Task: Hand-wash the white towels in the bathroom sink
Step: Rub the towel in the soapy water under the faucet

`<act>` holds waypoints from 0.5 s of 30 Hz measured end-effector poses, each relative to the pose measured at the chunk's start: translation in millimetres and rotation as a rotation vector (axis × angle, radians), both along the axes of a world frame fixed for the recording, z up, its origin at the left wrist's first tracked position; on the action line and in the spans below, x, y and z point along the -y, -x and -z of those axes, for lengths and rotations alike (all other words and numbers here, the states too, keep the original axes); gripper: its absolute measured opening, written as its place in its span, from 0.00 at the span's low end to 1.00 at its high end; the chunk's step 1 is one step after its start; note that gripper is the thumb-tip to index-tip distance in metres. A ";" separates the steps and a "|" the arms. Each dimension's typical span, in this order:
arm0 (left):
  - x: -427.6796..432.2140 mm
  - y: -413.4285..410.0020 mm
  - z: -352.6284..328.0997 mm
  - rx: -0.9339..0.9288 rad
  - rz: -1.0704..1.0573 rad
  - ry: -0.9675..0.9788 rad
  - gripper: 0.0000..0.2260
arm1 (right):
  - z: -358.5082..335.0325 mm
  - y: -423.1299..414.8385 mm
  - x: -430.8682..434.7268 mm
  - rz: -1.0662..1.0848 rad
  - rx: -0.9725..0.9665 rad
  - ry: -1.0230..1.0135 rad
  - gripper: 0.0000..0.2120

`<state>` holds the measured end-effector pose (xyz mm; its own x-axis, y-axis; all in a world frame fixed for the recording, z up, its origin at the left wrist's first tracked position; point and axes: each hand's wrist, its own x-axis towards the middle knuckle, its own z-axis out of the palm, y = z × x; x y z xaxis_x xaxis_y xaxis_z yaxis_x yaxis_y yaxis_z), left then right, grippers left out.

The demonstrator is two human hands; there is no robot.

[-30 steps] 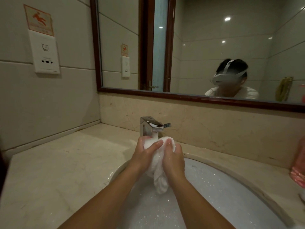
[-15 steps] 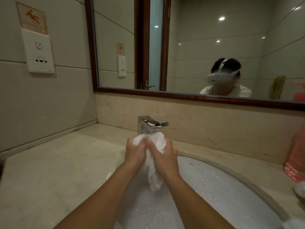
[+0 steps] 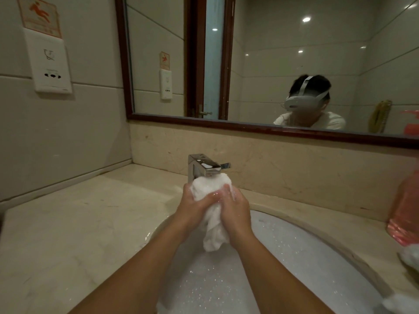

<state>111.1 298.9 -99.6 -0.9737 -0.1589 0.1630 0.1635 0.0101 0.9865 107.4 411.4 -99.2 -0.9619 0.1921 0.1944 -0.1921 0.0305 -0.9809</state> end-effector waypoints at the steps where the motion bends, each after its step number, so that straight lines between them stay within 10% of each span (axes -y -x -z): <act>1: 0.8 0.3 -1.1 0.012 -0.034 -0.025 0.26 | -0.9 -1.2 0.4 -0.019 -0.001 0.004 0.14; 11: 14.7 11.1 -5.2 0.108 -0.304 -0.142 0.12 | 5.0 -2.7 11.7 -0.138 0.042 -0.054 0.28; 15: 15.5 11.1 -4.8 0.157 -0.284 -0.218 0.12 | 3.7 -4.5 10.8 -0.036 0.023 -0.080 0.17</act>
<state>100.0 283.4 -94.8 -0.8965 -0.4400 -0.0519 0.0312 -0.1795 0.9833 112.0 400.5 -102.9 -0.9722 0.1424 0.1858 -0.1722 0.1024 -0.9797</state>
